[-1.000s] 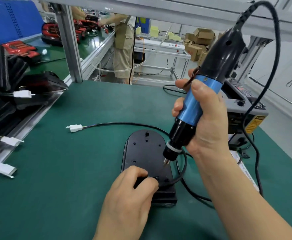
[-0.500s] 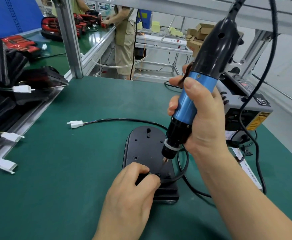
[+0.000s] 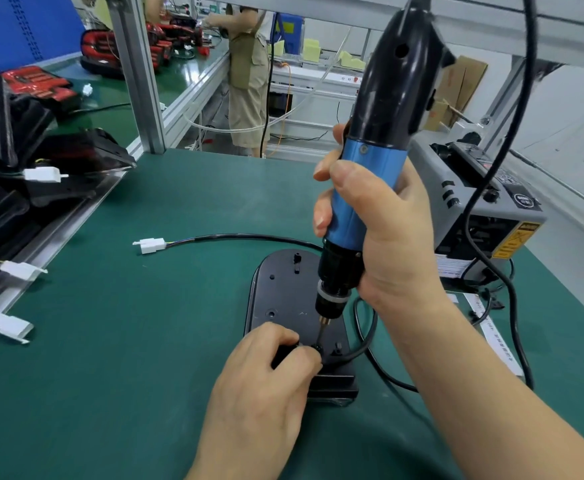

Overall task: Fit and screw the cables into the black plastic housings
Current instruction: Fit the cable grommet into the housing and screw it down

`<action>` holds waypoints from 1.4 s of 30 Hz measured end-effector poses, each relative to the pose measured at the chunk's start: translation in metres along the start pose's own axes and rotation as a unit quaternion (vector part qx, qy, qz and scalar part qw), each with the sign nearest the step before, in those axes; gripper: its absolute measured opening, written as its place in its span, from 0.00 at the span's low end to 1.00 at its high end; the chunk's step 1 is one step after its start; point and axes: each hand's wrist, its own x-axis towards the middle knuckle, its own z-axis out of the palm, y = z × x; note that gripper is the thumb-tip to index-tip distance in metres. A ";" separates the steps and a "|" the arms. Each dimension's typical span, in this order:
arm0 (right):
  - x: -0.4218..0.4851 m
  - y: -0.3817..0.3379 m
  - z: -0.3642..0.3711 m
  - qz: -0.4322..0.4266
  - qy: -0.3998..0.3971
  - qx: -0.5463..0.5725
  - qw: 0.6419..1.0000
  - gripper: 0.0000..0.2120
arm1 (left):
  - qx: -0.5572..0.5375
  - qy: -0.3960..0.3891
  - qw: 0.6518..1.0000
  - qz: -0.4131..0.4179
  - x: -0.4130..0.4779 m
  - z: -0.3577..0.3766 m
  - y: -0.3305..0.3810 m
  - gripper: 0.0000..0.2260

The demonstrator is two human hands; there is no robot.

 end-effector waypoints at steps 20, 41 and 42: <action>-0.008 0.000 -0.002 -0.048 0.010 0.004 0.999 0.06 | -0.002 0.003 1.000 -0.002 0.001 -0.001 0.001 0.04; -0.016 0.002 -0.021 -0.061 0.051 0.013 0.997 0.06 | -0.008 -0.018 1.000 -0.018 0.003 -0.008 0.007 0.01; -0.015 0.001 -0.022 -0.058 0.059 0.014 0.996 0.06 | -0.008 -0.023 0.999 -0.021 0.003 -0.007 0.007 0.03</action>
